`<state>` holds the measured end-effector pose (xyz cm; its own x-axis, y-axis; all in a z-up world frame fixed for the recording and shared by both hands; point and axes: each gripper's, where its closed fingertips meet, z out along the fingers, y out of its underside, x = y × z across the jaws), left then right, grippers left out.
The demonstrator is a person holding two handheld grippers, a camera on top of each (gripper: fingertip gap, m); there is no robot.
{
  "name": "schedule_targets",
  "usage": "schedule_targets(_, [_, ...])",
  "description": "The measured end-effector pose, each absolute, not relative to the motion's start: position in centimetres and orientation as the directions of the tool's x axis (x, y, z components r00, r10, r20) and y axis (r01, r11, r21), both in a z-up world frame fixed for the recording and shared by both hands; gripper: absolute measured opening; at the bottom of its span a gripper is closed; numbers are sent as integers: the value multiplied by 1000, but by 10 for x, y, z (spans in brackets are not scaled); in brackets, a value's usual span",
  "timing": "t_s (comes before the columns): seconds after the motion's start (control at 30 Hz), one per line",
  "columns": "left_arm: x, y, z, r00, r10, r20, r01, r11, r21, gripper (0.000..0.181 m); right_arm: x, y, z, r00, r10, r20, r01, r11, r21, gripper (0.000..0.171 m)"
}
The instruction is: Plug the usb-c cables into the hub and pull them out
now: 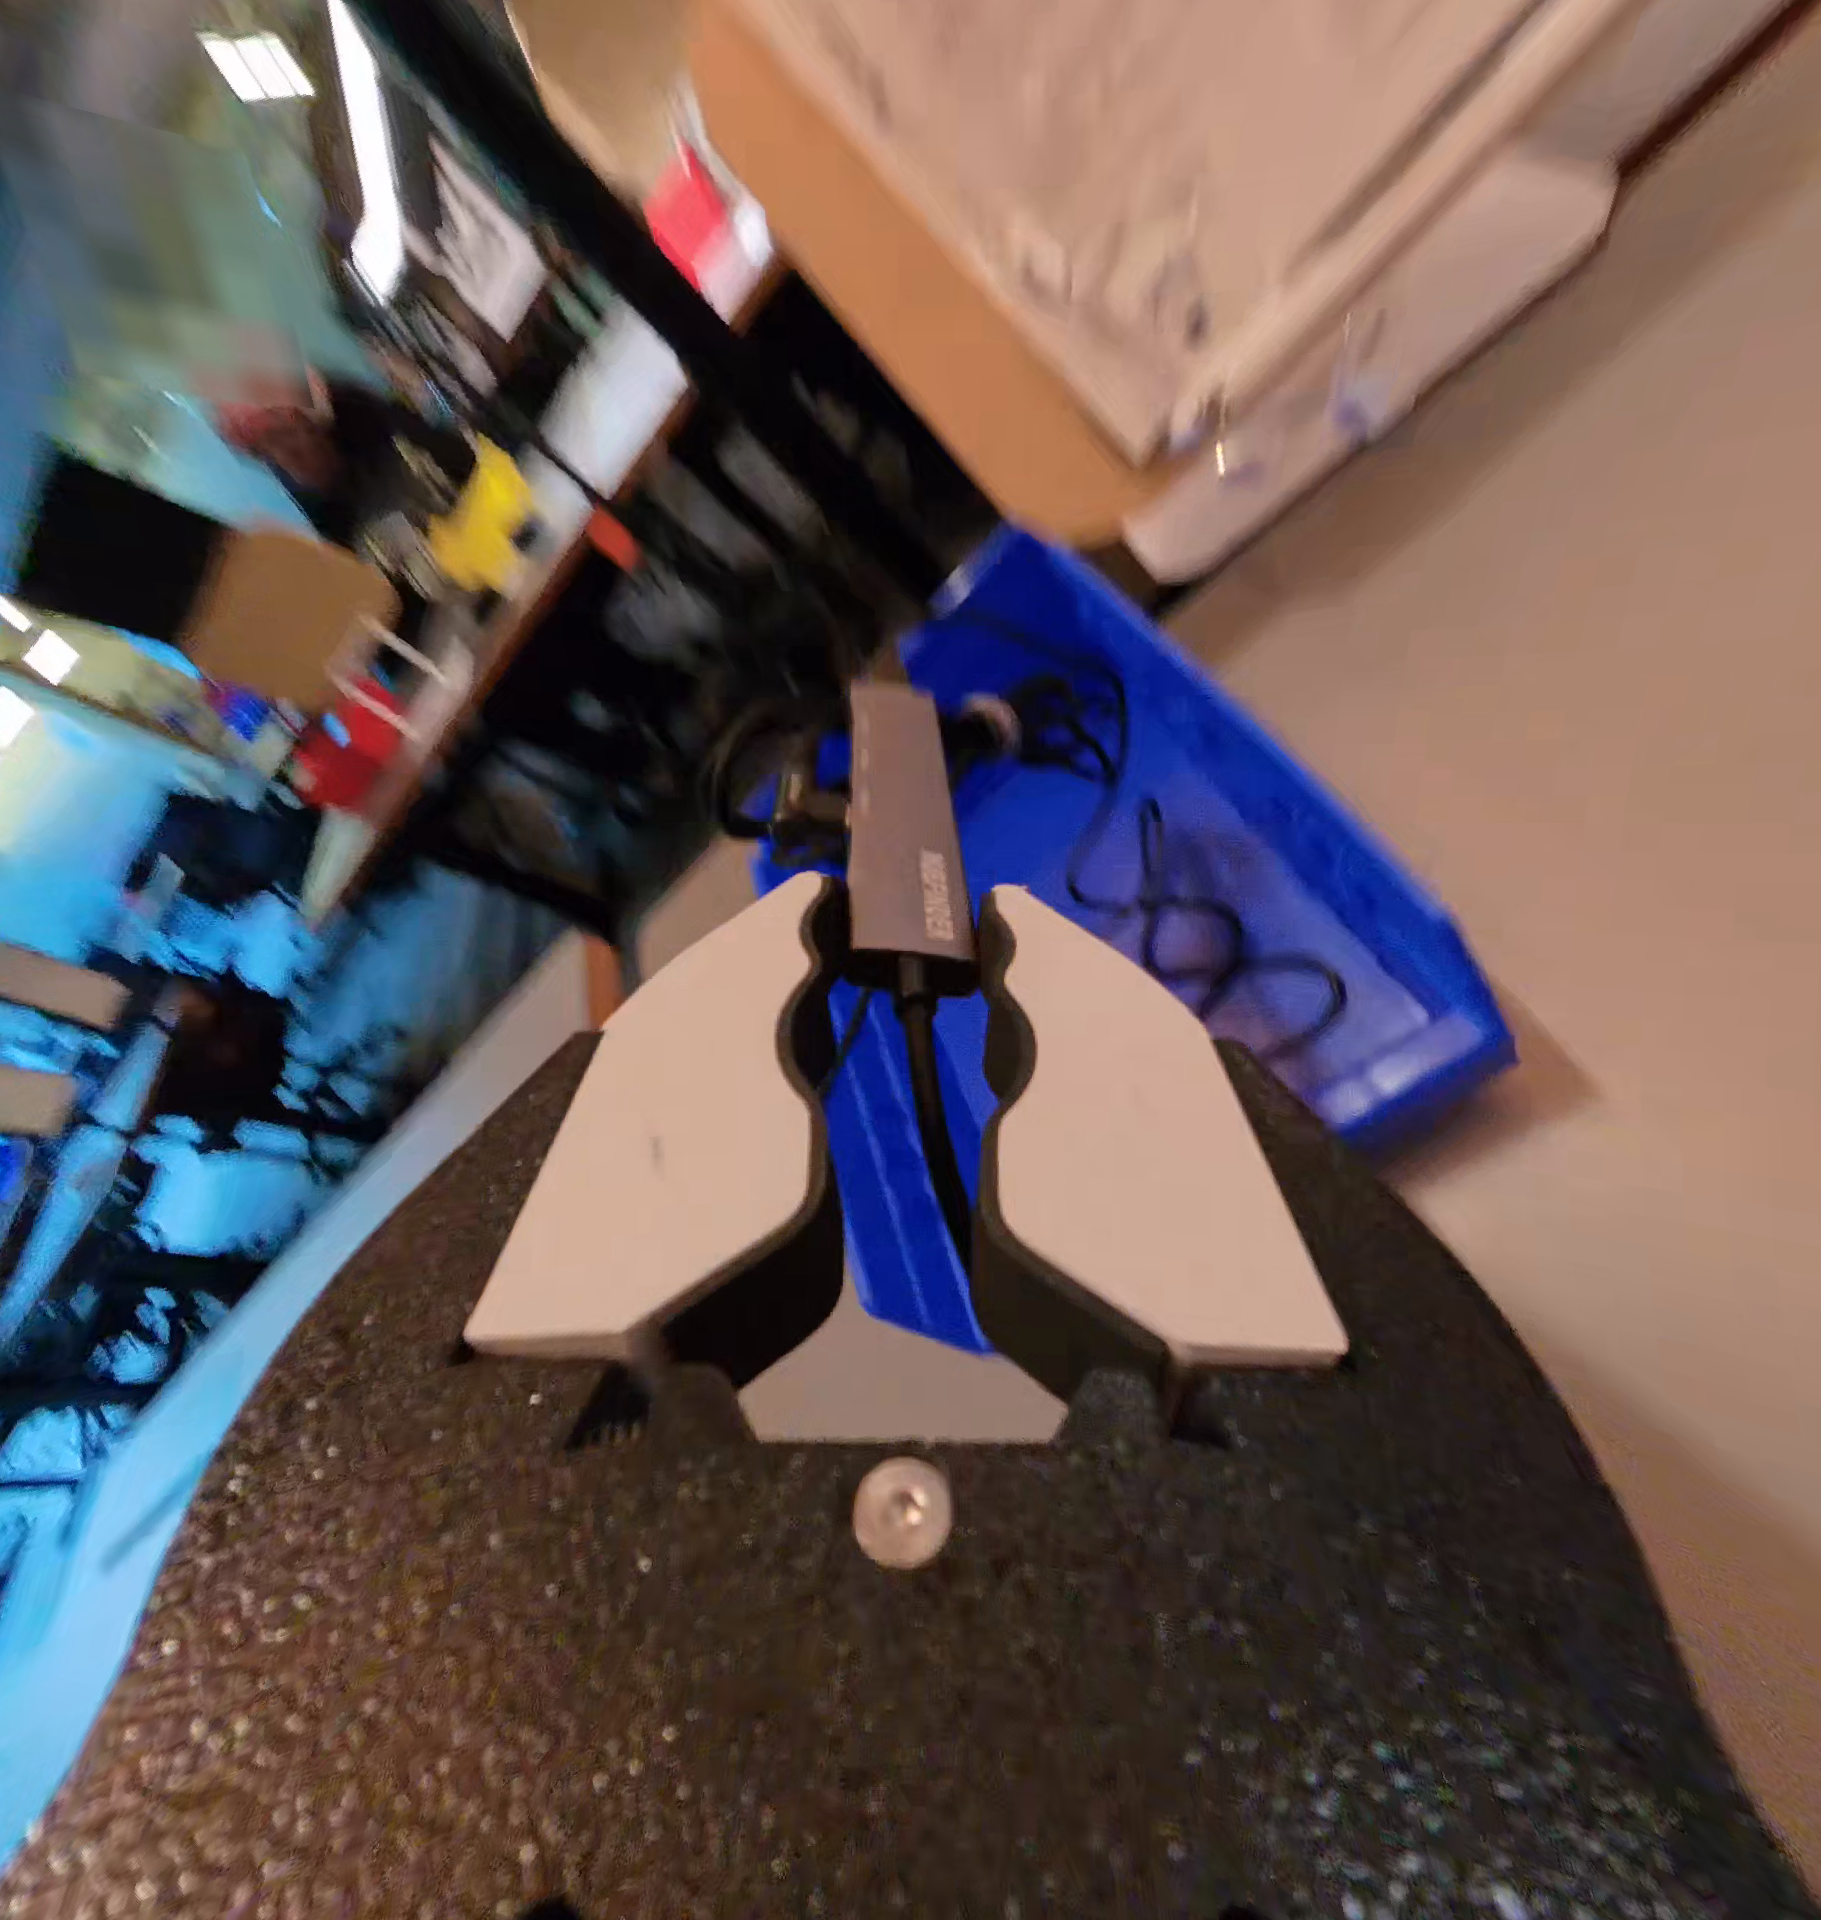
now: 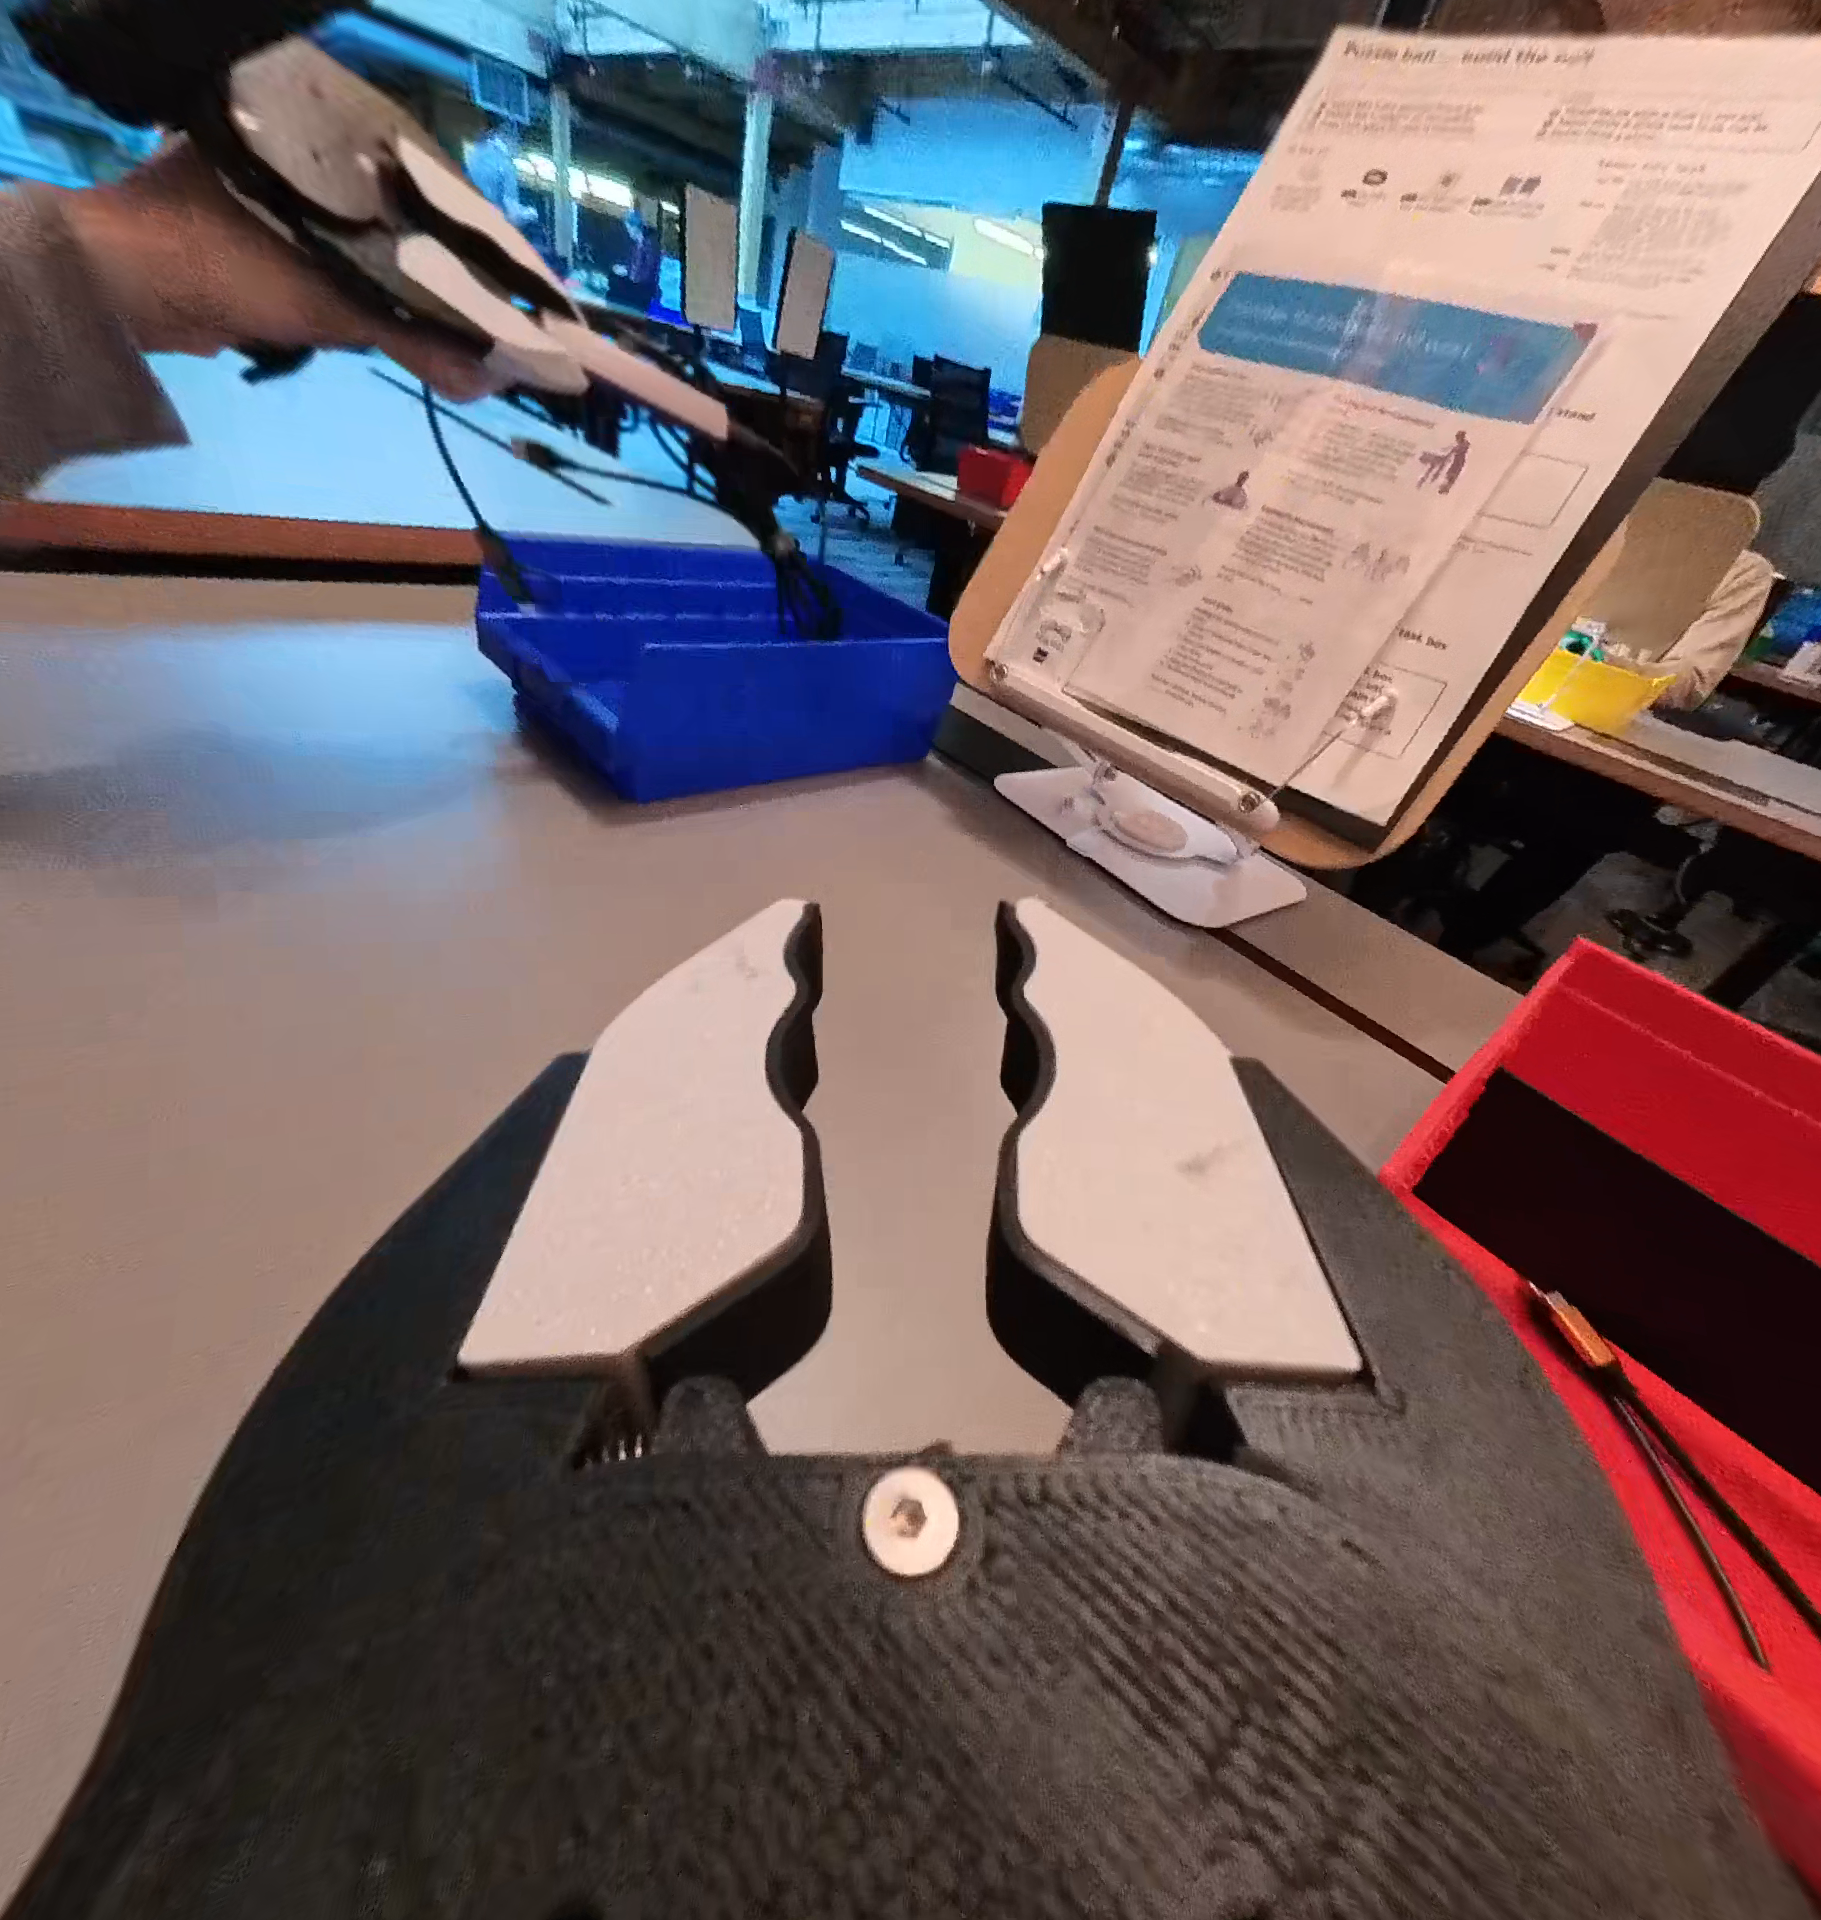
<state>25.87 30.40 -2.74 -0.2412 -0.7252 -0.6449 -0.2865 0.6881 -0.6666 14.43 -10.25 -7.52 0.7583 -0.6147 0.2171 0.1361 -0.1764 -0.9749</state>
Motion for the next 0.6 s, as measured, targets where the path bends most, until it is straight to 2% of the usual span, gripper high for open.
schedule_targets(0.03, [253, 292, -3, -211, -717, -665, -212, 697, -685, 24, 140, -100, -71, 763, -607, 222, 151, -167, -974, 32])
schedule_targets(0.17, [221, 252, 80, -120, -695, -709, 35, 710, -703, 24, 133, -96, -62, 750, -596, 287, 202, -207, -957, 32])
schedule_targets(0.3, [180, 199, 129, -120, -608, -785, 270, 740, -615, 24, 123, -90, -50, 751, -584, 308, 239, -195, -951, 32])
schedule_targets(0.4, [146, 149, 142, -148, -491, -859, 427, 751, -503, 24, 112, -79, -36, 756, -574, 315, 270, -164, -949, 32])
schedule_targets(0.47, [122, 114, 143, -208, -441, -873, 536, 695, -479, 24, 109, -73, -24, 709, -603, 365, 327, -177, -928, 32])
schedule_targets(0.6, [88, 55, 124, -466, -396, -791, 648, 456, -610, 23, 101, -60, -4, 550, -642, 534, 475, -285, -832, 38])
